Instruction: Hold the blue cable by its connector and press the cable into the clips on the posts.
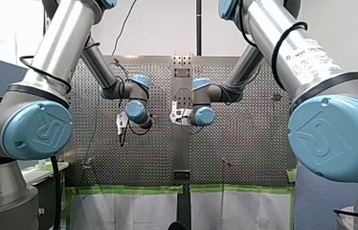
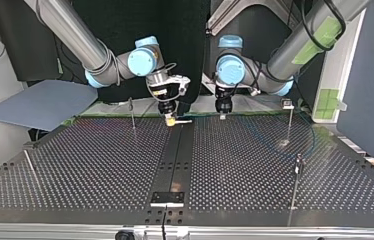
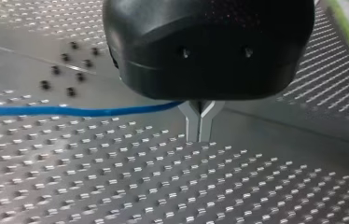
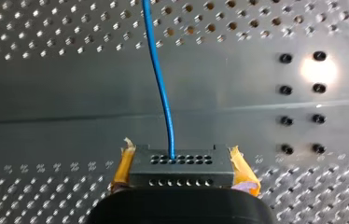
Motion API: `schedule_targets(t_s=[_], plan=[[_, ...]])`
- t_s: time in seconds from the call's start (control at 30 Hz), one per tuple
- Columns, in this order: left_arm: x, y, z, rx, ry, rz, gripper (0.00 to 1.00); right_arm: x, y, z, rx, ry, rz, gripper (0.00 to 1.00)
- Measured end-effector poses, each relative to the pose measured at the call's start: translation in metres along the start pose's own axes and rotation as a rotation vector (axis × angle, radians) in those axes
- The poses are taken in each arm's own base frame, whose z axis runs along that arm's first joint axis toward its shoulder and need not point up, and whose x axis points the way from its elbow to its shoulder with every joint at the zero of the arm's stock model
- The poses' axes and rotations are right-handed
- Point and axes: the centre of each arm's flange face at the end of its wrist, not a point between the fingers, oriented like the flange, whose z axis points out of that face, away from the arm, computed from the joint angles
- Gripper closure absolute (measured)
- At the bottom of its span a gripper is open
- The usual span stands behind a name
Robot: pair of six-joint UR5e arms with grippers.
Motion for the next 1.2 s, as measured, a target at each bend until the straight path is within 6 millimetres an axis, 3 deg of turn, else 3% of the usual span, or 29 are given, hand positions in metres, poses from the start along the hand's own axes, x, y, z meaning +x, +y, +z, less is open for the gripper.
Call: schedule_targets(t_s=[0.37, 0.8, 1.0, 1.2], plan=[[0.038, -0.003, -0.023, 0.01, 0.007, 0.011, 1.0, -0.031, 0.016, -0.019, -0.058, 0.002, -0.008, 1.0], [0.047, -0.033, -0.035, 0.071, -0.055, -0.012, 1.0, -0.066, 0.031, -0.047, -0.093, 0.001, -0.014, 1.0], [0.071, -0.045, -0.038, 0.095, -0.044, -0.009, 1.0, -0.082, 0.035, -0.06, -0.1, -0.002, -0.015, 1.0], [0.097, -0.054, -0.038, 0.119, -0.038, -0.007, 1.0, -0.115, 0.043, -0.077, -0.119, -0.035, -0.018, 1.0]])
